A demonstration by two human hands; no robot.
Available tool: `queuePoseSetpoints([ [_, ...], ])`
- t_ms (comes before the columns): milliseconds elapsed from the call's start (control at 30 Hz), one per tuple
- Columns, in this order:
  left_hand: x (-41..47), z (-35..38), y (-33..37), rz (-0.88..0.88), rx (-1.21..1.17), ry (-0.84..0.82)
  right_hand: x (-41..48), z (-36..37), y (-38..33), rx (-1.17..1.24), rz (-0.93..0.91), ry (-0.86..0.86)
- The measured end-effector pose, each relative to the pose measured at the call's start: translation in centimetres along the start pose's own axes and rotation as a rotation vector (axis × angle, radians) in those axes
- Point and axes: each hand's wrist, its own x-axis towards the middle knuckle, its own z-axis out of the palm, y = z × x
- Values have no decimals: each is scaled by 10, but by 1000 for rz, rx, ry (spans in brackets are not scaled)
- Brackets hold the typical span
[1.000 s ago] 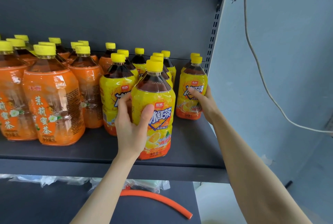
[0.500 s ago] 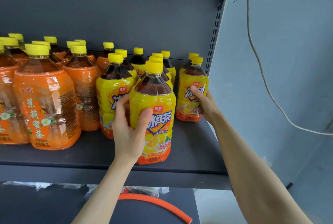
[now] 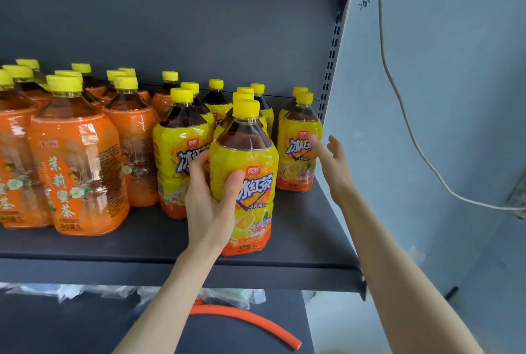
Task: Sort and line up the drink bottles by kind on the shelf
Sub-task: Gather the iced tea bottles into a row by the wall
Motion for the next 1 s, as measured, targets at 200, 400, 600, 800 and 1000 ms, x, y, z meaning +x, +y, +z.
queuePoseSetpoints([
  [200, -14, 34, 3, -13, 51, 60, -77, -9, -5, 40, -212, -190],
  [400, -18, 57, -4, 150, 343, 85, -91, -18, -3, -24, -259, -237],
  [600, 13, 22, -25, 256, 604, 110, -74, -19, 1, -38, -237, -75],
  [800, 22, 16, -34, 302, 653, 31, -58, -11, 7, -77, -234, -66],
  [1000, 23, 16, -37, 328, 628, 69, -52, -6, 12, -81, -260, -39],
])
